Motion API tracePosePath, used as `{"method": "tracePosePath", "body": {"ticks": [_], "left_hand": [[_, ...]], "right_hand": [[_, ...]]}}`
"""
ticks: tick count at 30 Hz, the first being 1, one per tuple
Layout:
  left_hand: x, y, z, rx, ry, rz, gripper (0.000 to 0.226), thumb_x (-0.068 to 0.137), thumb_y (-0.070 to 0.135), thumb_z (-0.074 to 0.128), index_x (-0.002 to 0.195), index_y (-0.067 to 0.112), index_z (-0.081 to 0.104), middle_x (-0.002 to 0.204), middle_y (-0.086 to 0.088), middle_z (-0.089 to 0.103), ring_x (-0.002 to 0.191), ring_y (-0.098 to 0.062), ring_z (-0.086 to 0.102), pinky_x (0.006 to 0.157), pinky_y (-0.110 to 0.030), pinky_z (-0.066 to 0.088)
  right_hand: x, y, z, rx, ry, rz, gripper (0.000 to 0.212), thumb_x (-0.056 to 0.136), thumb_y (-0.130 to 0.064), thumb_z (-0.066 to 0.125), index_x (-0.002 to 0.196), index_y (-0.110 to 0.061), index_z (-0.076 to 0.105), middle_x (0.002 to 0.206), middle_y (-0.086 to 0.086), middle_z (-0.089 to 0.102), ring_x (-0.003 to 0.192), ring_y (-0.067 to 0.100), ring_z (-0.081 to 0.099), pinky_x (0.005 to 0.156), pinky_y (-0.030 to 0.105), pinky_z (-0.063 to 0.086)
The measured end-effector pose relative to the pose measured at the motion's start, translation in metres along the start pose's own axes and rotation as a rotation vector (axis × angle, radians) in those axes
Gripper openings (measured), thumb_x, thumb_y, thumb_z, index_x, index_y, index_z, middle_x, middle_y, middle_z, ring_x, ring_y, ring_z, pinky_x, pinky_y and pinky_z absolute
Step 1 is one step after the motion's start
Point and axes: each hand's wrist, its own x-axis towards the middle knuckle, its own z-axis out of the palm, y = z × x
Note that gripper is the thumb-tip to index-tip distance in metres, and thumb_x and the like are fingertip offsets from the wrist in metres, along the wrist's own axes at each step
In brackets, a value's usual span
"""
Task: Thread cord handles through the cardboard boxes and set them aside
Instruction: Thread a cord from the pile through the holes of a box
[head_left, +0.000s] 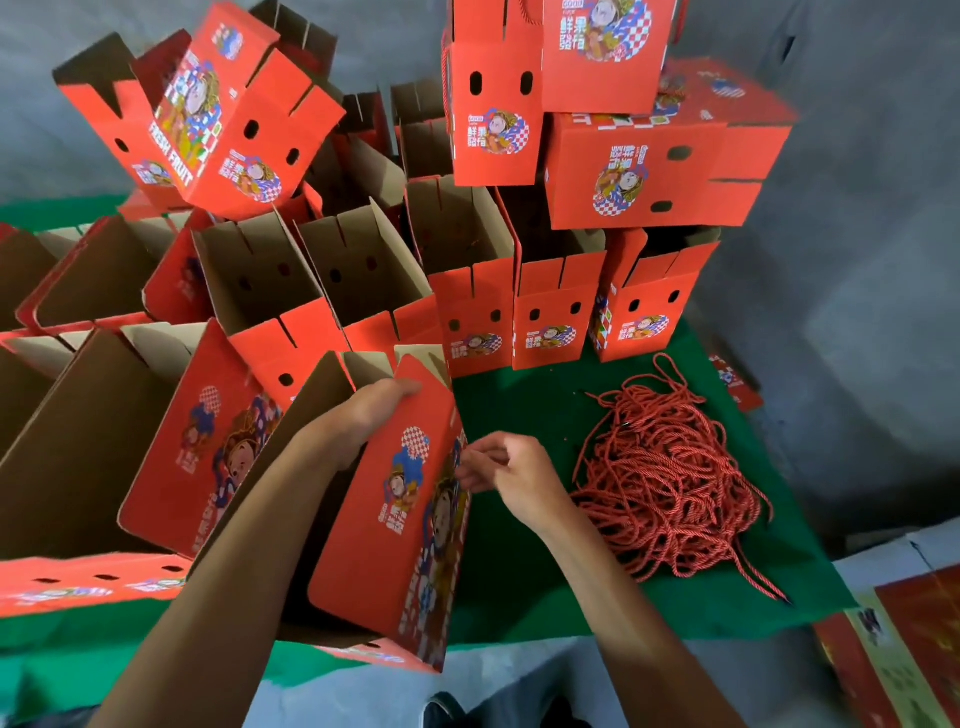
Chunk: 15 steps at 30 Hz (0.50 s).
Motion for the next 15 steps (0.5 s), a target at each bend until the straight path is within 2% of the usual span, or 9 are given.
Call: {"method": "tracePosePath", "body": {"ticks": [2,4,9,11,13,14,15], "left_hand": [[-0.004,-0.001,-0.003,-0.001,-0.021,-0.025,0.041,0.1,0.046,0.054,0.103,0.009,0.072,0.073,-0.008,0.077,0.057,-0.018,0.072,0.062,-0.03,0.053],[-0.005,-0.001,-0.003,0.017,-0.031,-0.03,0.043,0.1,0.05,0.053,0.099,0.011,0.072,0.074,-0.008,0.077,0.058,-0.018,0.073,0.065,-0.031,0.055],[-0.009,-0.006,-0.002,0.054,-0.084,-0.019,0.057,0.099,0.061,0.048,0.112,0.012,0.073,0.084,-0.009,0.079,0.067,-0.02,0.076,0.072,-0.033,0.057],[-0.01,-0.008,-0.002,0.022,-0.139,-0.012,0.075,0.095,0.075,0.04,0.121,0.011,0.07,0.094,-0.01,0.08,0.082,-0.023,0.078,0.077,-0.035,0.058],[-0.012,-0.011,0.0,-0.033,-0.266,-0.067,0.106,0.084,0.093,0.024,0.123,0.004,0.069,0.112,-0.019,0.076,0.106,-0.034,0.073,0.087,-0.042,0.057],[-0.013,-0.013,0.003,-0.035,-0.294,-0.087,0.114,0.082,0.095,0.018,0.122,0.001,0.069,0.117,-0.022,0.073,0.113,-0.038,0.07,0.088,-0.043,0.057],[-0.017,-0.015,0.009,-0.017,-0.29,-0.08,0.108,0.087,0.09,0.018,0.119,0.001,0.069,0.116,-0.023,0.073,0.113,-0.038,0.069,0.086,-0.042,0.059]], "right_hand": [[-0.001,0.001,0.007,0.033,0.006,0.011,0.009,0.098,-0.013,0.069,0.095,-0.005,0.071,0.082,0.011,0.077,0.071,0.023,0.073,0.07,0.031,0.06],[-0.001,-0.001,0.014,0.052,-0.004,0.016,0.011,0.099,-0.011,0.068,0.095,-0.001,0.07,0.08,0.012,0.075,0.067,0.021,0.069,0.068,0.03,0.058],[0.001,-0.001,0.023,0.031,0.022,0.019,0.014,0.101,-0.012,0.064,0.094,0.001,0.066,0.077,0.009,0.07,0.06,0.014,0.061,0.064,0.028,0.054],[0.002,0.002,0.021,-0.021,0.005,0.0,0.016,0.103,-0.018,0.063,0.092,-0.006,0.066,0.074,0.003,0.071,0.062,0.013,0.062,0.067,0.032,0.054],[0.002,0.006,0.016,-0.124,-0.028,-0.018,0.018,0.106,-0.031,0.056,0.095,-0.017,0.061,0.077,-0.001,0.071,0.069,0.011,0.064,0.073,0.038,0.055],[0.001,0.008,0.015,-0.181,-0.048,-0.039,0.019,0.107,-0.038,0.05,0.097,-0.023,0.056,0.08,-0.003,0.07,0.072,0.01,0.064,0.074,0.04,0.055],[0.001,0.011,0.014,-0.241,-0.066,-0.072,0.018,0.106,-0.045,0.045,0.1,-0.029,0.049,0.082,-0.006,0.069,0.073,0.007,0.064,0.072,0.038,0.054]]}}
